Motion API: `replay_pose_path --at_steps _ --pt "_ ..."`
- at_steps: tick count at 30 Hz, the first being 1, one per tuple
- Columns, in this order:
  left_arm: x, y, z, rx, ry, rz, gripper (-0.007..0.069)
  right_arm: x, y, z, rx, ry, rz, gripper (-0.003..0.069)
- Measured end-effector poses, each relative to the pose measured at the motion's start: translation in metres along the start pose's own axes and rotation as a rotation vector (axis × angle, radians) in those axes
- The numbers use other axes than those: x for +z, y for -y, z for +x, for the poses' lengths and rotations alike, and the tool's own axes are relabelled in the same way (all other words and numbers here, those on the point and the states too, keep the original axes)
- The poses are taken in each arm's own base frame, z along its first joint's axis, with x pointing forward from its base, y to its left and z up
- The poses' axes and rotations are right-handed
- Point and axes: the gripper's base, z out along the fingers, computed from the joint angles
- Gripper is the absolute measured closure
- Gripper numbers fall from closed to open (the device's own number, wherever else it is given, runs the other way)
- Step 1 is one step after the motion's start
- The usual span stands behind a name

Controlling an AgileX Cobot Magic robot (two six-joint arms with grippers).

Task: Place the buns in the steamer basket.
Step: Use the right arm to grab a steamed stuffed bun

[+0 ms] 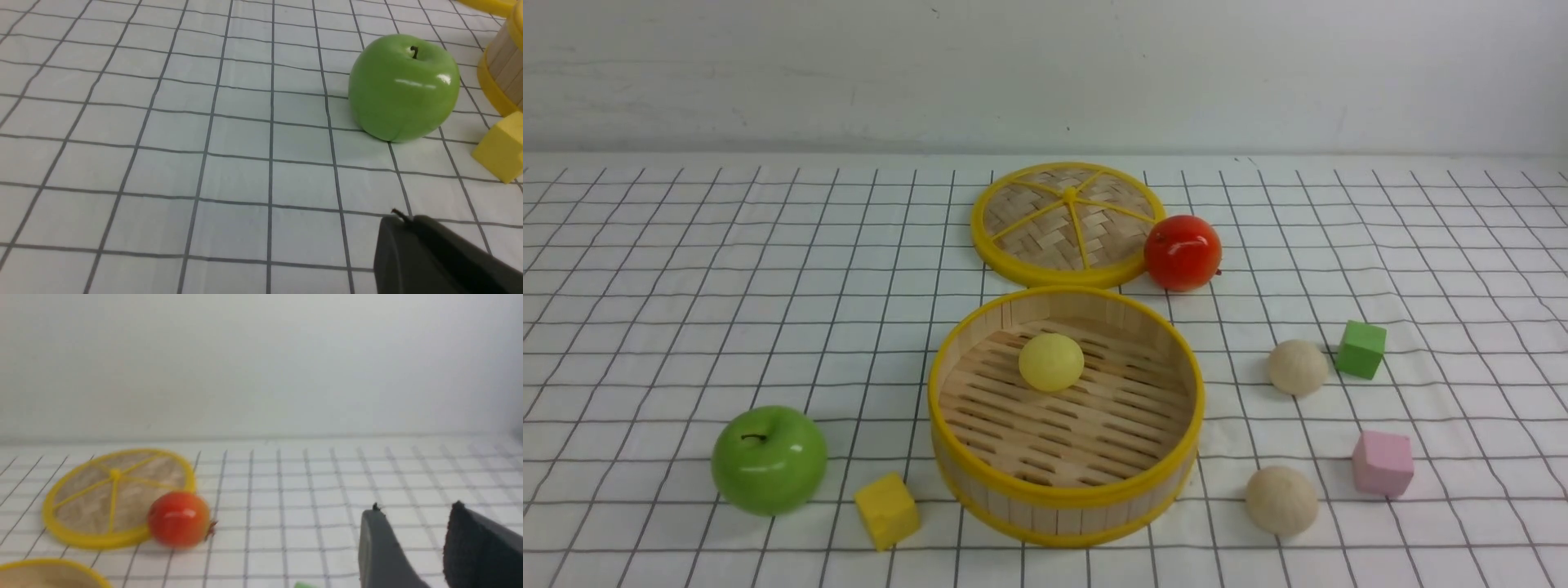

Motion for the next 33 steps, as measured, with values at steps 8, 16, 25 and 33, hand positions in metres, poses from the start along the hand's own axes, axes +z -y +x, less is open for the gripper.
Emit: replay_pose_path --at_steps 8,16,25,33 --pt "0.000 0.000 0.000 0.001 0.000 0.000 0.0589 0.097 -0.021 0.018 0.081 -0.500 0.199 0.0418" --pt "0.000 0.000 0.000 0.001 0.000 0.000 0.0588 0.175 -0.057 0.034 0.066 -0.825 0.065 0.0418" --pt "0.000 0.000 0.000 0.001 0.000 0.000 0.0585 0.228 -0.065 0.065 0.064 -0.886 0.003 0.0401" --pt "0.000 0.000 0.000 0.001 0.000 0.000 0.0574 0.236 -0.055 0.079 0.062 -0.919 0.031 0.0343"
